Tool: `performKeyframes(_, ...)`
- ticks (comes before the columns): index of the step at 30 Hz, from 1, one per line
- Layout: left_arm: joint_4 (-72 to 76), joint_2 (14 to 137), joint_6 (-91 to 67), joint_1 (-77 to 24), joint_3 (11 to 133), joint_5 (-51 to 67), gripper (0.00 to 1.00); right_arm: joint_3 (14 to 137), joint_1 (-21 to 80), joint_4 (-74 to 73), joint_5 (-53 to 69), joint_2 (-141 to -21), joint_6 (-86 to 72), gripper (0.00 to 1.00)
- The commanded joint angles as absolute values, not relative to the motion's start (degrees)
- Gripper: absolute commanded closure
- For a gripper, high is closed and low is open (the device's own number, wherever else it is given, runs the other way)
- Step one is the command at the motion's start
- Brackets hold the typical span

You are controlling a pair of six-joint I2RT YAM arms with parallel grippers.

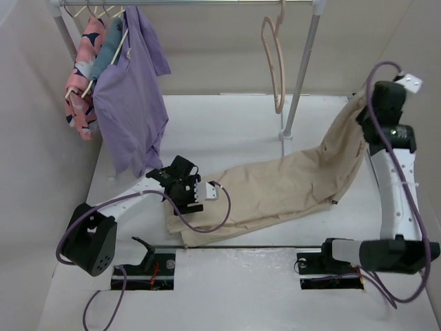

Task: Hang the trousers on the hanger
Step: Fold the trousers at the center of the board.

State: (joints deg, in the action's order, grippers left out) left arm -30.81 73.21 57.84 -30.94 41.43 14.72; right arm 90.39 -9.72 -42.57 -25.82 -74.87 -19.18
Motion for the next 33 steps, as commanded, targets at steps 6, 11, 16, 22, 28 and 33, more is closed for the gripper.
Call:
performKeyframes(6, -24.0, 73.3, 52.6, -31.3, 40.9, 10.4, 0.32, 66.8, 17.6, -26.9, -31.9, -49.7, -16.2, 1.0)
performKeyframes(11, -23.4, 72.2, 51.3, -31.3, 39.6, 11.5, 0.32, 63.3, 32.1, -26.6, -33.1, -46.7, -17.4, 1.0)
performKeyframes(16, -26.5, 70.1, 47.6, -29.4, 40.9, 12.0, 0.31, 66.5, 56.6, -29.3, -49.1, -56.1, -23.0, 1.0)
performKeyframes(22, -31.3, 63.8, 45.8, -26.1, 40.9, 13.4, 0.29, 72.2, 66.1, -28.0, -49.1, -67.6, -25.5, 1.0)
performKeyframes(28, -30.7, 57.0, 45.2, -24.8, 35.5, 14.1, 0.32, 87.7, 68.2, -26.7, -49.7, -80.8, -22.7, 1.0)
performKeyframes(33, -28.5, 54.4, 42.4, -24.8, 34.4, 12.6, 0.42, 92.5, 68.2, -26.1, -47.4, -86.3, -19.0, 1.0)
